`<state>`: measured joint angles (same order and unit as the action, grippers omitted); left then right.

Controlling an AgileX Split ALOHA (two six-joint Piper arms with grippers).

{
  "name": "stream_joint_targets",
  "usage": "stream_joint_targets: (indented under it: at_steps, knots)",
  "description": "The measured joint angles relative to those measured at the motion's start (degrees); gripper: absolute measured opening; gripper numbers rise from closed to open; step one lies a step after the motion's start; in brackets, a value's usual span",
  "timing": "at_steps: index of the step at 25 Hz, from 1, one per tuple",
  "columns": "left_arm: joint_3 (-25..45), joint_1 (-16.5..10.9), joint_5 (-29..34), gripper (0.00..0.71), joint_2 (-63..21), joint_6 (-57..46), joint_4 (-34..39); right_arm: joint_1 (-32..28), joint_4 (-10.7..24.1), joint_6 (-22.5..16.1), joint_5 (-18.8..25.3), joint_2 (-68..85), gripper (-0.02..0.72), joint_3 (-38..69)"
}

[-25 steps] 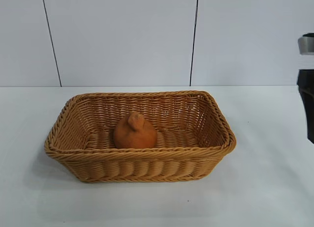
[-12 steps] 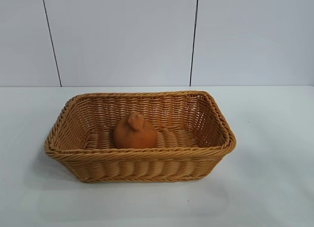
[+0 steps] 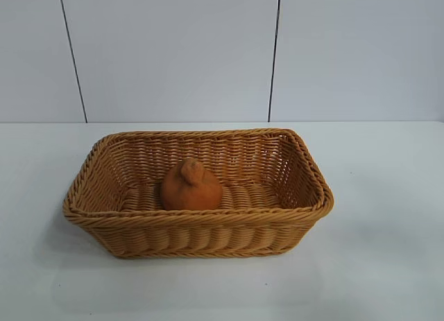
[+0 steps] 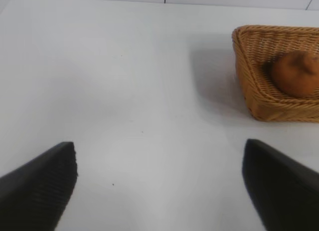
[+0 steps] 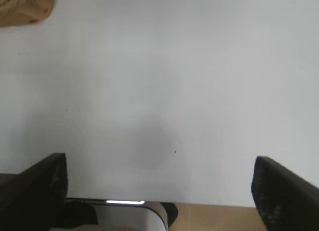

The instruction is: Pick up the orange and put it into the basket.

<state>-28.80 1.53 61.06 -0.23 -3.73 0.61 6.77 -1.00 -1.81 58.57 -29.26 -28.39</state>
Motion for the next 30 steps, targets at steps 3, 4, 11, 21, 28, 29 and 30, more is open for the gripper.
stream_joint_targets:
  at_steps: [3,4,11,21,28,29,30]
  knots:
    - [0.0,0.0,0.0,0.643,0.0,0.0,0.0,0.0,0.0,0.0,0.0,5.5,0.694,0.0]
    - [0.0,0.0,0.0,0.643,0.0,0.0,0.0,0.0,0.0,0.0,0.0,7.0,0.694,0.1]
    - [0.0,0.0,0.0,0.643,0.0,0.0,0.0,0.0,0.0,0.0,0.0,20.2,0.694,0.3]
    - [0.0,0.0,0.0,0.643,0.0,0.0,0.0,-1.6,-0.7,0.0,0.1,29.6,0.694,0.3]
    - [0.0,0.0,0.0,0.643,0.0,0.0,0.0,-1.7,-0.7,0.0,0.1,29.6,0.694,0.3]
    - [0.0,0.0,0.0,0.643,0.0,0.0,0.0,-1.7,-0.7,0.0,0.1,29.6,0.694,0.3]
    - [0.0,0.0,0.0,0.643,0.0,0.0,0.0,-1.7,-0.7,0.0,0.1,29.6,0.694,0.3]
